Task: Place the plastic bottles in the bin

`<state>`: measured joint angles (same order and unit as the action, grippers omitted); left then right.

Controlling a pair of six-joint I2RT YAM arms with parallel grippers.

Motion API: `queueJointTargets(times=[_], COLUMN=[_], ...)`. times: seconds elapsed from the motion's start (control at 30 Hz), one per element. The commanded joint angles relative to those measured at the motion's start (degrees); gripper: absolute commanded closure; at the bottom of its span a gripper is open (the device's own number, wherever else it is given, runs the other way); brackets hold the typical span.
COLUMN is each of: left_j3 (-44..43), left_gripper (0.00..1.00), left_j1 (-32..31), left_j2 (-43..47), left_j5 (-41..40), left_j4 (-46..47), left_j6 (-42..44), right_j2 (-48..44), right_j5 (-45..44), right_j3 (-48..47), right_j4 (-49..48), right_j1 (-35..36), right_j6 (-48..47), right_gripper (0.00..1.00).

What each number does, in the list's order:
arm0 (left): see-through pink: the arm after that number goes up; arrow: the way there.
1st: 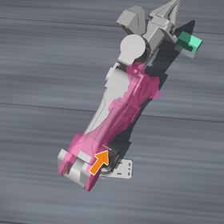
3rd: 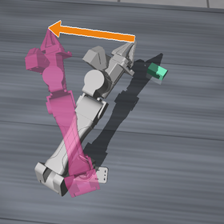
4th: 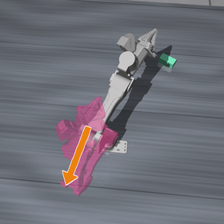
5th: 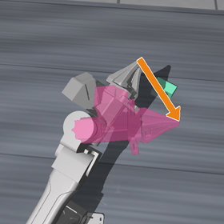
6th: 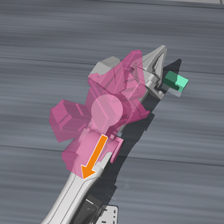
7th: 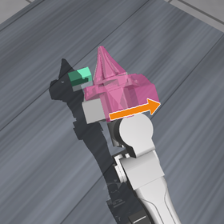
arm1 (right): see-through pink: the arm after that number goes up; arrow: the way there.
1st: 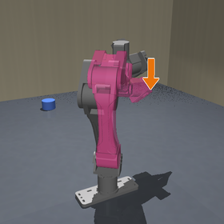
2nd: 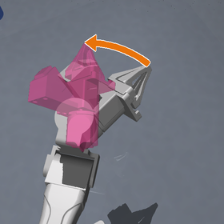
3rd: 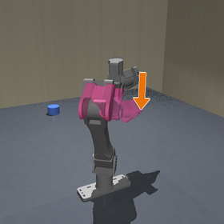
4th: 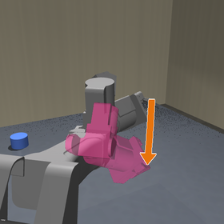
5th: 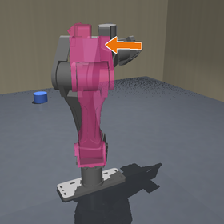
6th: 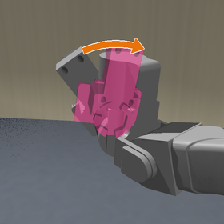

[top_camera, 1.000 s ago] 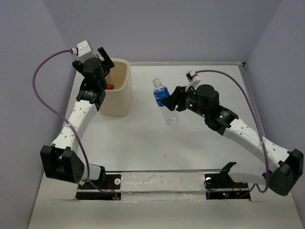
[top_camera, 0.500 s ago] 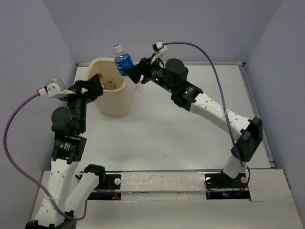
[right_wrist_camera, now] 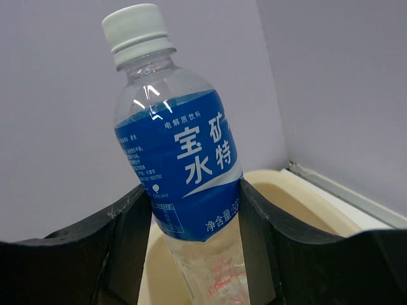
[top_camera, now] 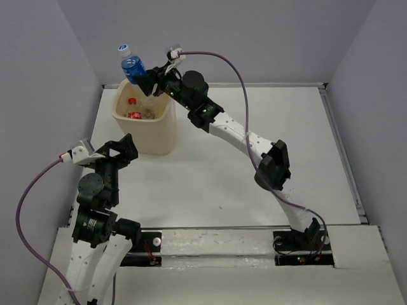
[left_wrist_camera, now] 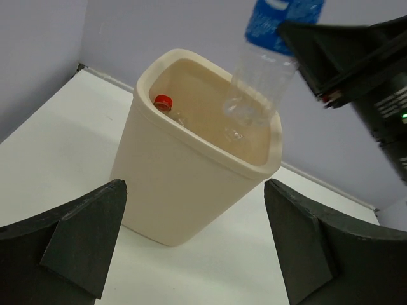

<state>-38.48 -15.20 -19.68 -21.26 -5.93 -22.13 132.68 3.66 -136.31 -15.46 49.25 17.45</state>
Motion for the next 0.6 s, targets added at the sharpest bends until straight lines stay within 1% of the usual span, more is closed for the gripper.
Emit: queueJointTargets(times=[0.0, 0.1, 0.13, 0.23, 0.33, 0.37, 0.4, 0.43, 0.5, 0.53, 0.57], left_j3=[-1.2, -1.1, -1.1, -1.2, -1.2, -1.2, -1.2, -1.2, -1.2, -1.1, -0.9], left_gripper=[0.01, 0.01, 0.01, 0.01, 0.01, 0.01, 0.01, 0.01, 0.01, 0.01, 0.01], left_j1=[-1.5, -1.5, -1.5, -1.5, -1.4, -1.4, -1.2, -1.1, -1.0, -1.0, -1.0], left_j2=[1.6, 1.8, 1.7, 1.6, 1.3, 1.2, 1.2, 1.2, 1.2, 1.3, 1.3], left_j5=[-3.4, -3.4, -3.4, -4.1, -5.0, -5.2, -5.9, -6.2, -6.6, -6.3, -6.1], left_j4=[1.2, 1.1, 1.1, 0.9, 0.9, 1.0, 1.0, 0.9, 0.8, 0.8, 0.9], left_j6=[1.3, 1.2, 1.1, 0.9, 0.9, 0.9, 0.9, 0.9, 0.9, 1.0, 1.1], right_j2=[2.8, 0.5, -0.6, -5.5, -10.8, -10.9, -13.9, -15.7, -22.5, -28.6, -28.6], right_j5=[-1.4, -0.4, 0.0, -0.2, 0.1, 0.5, 0.8, 1.4, 1.5, 2.0, 2.2], right_j3=[-3.2, -0.5, 0.3, 6.0, 9.1, 10.3, 13.1, 14.9, 19.9, 27.8, 32.6], right_j4=[-0.4, -0.4, -0.6, -1.7, -2.1, -2.2, -2.5, -2.8, -4.0, -6.1, -7.5], right_j1=[0.7, 0.7, 0.7, 1.2, 1.2, 1.7, 1.7, 1.7, 2.3, 2.3, 2.3], right_j6=[-3.2, -3.5, -3.8, -5.3, -5.8, -5.8, -5.8, -5.9, -5.7, -5.2, -4.9], right_gripper=[0.36, 0.22, 0.16, 0.13, 0.13, 0.13, 0.13, 0.14, 0.18, 0.32, 0.42])
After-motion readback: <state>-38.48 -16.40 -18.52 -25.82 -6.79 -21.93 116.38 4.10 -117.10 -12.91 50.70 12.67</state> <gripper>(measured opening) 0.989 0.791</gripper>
